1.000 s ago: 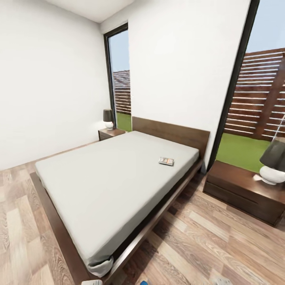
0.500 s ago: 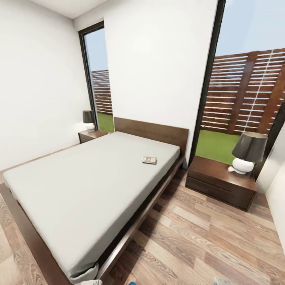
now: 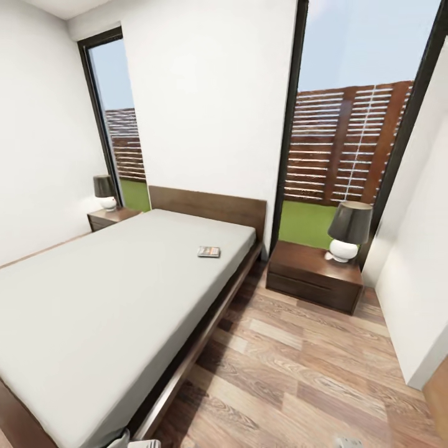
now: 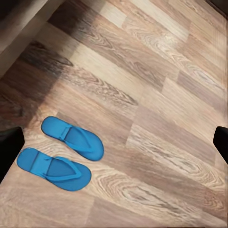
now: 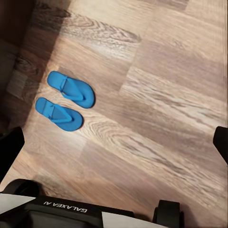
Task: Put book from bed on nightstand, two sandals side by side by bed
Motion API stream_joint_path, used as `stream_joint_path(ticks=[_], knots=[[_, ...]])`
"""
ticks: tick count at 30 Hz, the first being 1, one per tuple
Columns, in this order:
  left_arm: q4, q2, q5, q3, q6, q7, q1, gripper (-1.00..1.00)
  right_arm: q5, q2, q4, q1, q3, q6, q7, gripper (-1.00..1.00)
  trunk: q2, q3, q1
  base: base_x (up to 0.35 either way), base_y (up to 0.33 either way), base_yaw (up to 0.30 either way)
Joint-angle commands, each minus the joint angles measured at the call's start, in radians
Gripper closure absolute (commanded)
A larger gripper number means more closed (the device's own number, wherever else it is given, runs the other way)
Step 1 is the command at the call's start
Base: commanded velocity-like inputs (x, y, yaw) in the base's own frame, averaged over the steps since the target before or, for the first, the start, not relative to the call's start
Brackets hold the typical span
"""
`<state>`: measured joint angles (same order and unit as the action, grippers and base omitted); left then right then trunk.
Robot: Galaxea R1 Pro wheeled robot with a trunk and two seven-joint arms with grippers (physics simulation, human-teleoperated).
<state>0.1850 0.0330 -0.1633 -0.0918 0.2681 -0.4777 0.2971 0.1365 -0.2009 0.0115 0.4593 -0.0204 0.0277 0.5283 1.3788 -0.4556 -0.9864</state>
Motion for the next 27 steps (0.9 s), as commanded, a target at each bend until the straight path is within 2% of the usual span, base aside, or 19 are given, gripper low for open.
stream_joint_path(ticks=[1,27], knots=[[-0.001,0.0,-0.002,-0.008,-0.001,-0.009,0.001,-1.0,0.007,0.0,-0.001,0.001,-0.001,0.003,0.004,-1.0,0.001,-0.001,0.0,0.0,0.0,-0.3],[-0.001,0.0,-0.002,-0.008,-0.001,-0.009,0.001,-1.0,0.006,0.0,-0.001,0.001,-0.001,0.003,0.004,-1.0,0.001,-0.001,0.0,0.0,0.0,-0.3]])
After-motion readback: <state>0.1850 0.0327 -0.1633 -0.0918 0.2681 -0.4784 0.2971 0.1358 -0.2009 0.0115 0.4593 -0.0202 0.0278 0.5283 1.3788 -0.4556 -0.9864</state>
